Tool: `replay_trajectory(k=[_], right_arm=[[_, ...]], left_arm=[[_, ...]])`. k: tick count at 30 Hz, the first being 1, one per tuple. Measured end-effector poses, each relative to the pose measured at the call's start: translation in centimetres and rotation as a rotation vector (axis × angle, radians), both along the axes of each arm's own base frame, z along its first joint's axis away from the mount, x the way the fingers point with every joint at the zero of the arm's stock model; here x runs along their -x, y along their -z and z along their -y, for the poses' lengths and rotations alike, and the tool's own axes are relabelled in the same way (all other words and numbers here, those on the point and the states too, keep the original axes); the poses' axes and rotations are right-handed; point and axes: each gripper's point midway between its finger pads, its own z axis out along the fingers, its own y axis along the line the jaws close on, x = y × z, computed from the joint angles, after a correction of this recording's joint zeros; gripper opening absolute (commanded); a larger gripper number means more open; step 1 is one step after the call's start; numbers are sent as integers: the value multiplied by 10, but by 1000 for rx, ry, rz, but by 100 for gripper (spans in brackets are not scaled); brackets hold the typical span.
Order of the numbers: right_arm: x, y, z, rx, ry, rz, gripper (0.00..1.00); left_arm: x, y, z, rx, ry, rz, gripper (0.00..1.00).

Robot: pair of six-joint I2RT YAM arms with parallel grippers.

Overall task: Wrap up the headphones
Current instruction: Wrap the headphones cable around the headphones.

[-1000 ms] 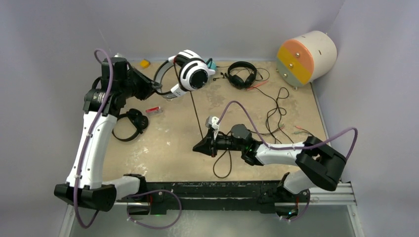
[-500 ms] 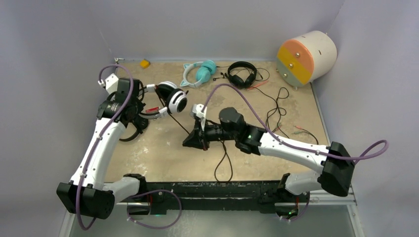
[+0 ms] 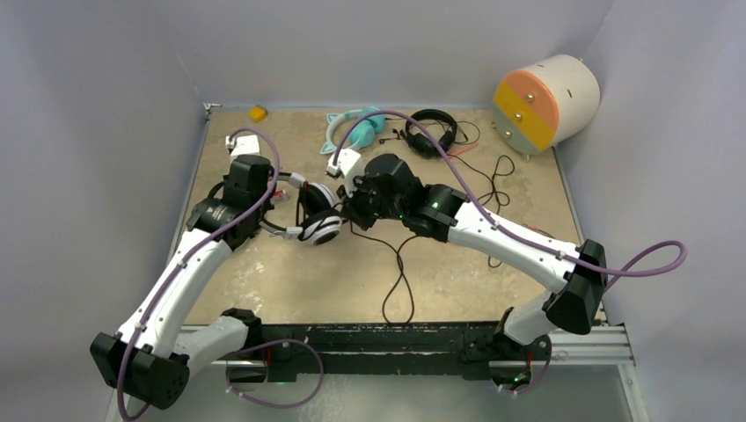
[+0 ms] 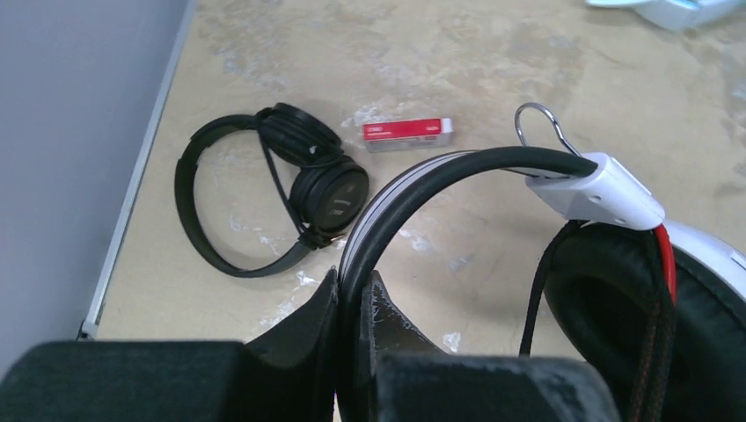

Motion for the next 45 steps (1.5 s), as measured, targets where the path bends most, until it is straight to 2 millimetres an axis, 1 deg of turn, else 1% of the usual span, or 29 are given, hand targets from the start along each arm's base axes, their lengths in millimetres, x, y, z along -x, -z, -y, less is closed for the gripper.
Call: replay_trajectory(k=[5,9,12,17,24,27,29,32,35,37,40,42,44,45], right_arm=[[-43,6,29,42,158,40,7],[-59,12,44,66,222,50,8],[-63,12,47,78,233,64,9],[-66,14,48,93,231,78,18],[-74,14,52,103,248,110,18],[-78,19,57,103,256,99,18],[-84,28,63,91,266,67,18],[-93,42,75,68,295,6,18],[-99,57,84,37,318,-56,17],[-100,65,86,12,321,-89,15],[-95,77,81,-40,303,-129,14],[-90,85,78,-69,288,-144,14],[-84,95,76,-95,270,-154,14],[-82,99,76,-107,264,-153,14]], left_arm=[[6,-13,13,0,151,19,0],[4,-10,27,6,242,2,0],[5,-8,39,29,309,-12,0],[8,-5,55,61,399,-38,0],[14,9,85,141,560,-121,0],[18,10,94,179,597,-137,0],[21,8,97,202,600,-148,0],[22,0,103,234,605,-160,0],[24,-8,113,290,633,-160,0],[30,-12,124,347,668,-161,0],[40,-23,138,441,706,-157,0],[44,-39,147,511,721,-144,0],[47,-60,156,570,740,-114,0],[48,-73,161,605,755,-94,0]])
